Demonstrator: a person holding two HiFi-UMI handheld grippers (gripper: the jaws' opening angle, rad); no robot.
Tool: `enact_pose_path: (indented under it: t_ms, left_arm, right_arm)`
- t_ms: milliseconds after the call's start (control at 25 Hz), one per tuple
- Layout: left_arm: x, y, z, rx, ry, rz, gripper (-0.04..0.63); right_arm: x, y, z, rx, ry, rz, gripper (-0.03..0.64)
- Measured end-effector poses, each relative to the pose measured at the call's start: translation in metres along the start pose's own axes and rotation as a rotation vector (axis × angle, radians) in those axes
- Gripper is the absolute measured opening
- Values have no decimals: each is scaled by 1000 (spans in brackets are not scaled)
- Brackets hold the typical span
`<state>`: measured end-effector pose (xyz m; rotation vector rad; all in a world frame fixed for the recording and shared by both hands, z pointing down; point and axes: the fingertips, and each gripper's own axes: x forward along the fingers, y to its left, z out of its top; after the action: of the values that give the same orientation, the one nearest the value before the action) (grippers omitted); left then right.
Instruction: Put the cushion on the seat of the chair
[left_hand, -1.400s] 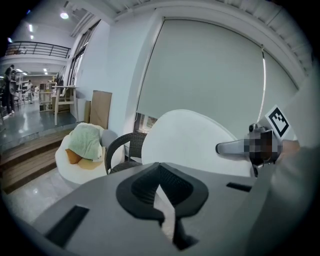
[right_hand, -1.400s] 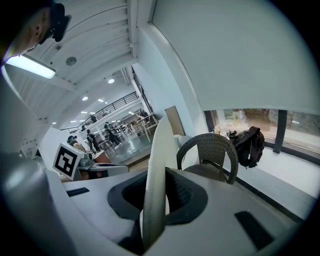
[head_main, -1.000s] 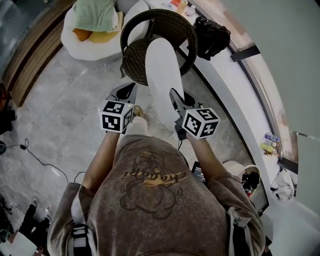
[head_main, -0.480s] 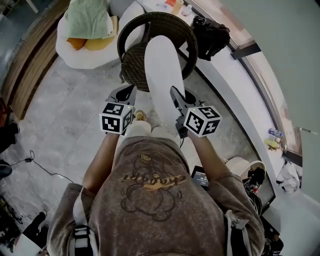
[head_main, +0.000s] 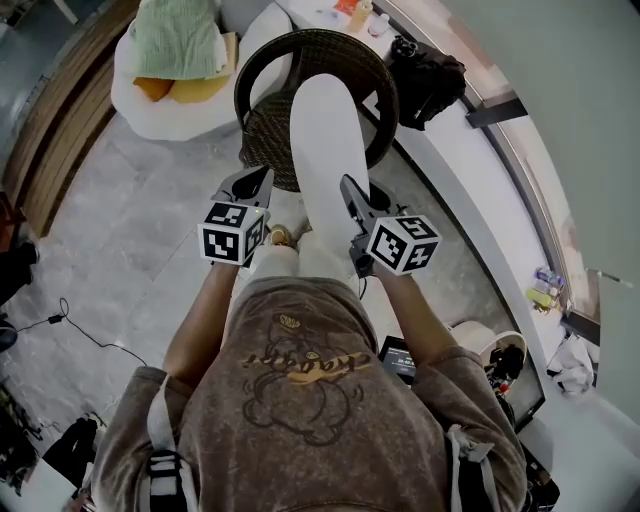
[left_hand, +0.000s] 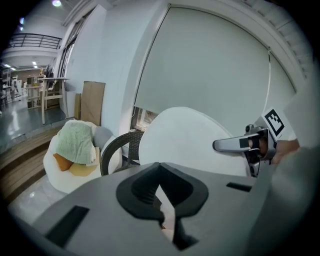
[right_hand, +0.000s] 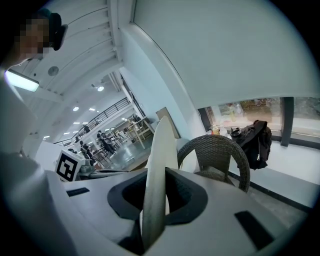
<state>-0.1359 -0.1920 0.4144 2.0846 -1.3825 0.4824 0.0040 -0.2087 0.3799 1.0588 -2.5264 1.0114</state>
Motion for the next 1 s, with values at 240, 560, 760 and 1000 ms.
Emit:
enact_pose_path:
  t_ms: [240, 560, 760, 1000]
  left_arm:
    - [19, 7, 0, -12, 4, 12, 5]
    - [49, 20, -10, -23, 36, 12, 5]
    - [66, 35, -15, -37, 51, 24, 5]
    - [91, 48, -32, -63, 68, 29, 5]
  right_arm:
    - [18, -13, -1, 5, 19, 24, 67]
    - [50, -37, -9, 11, 37, 53, 67]
    - [72, -54, -10, 25, 42, 63, 67]
    - [93, -75, -21, 45, 34, 67, 67]
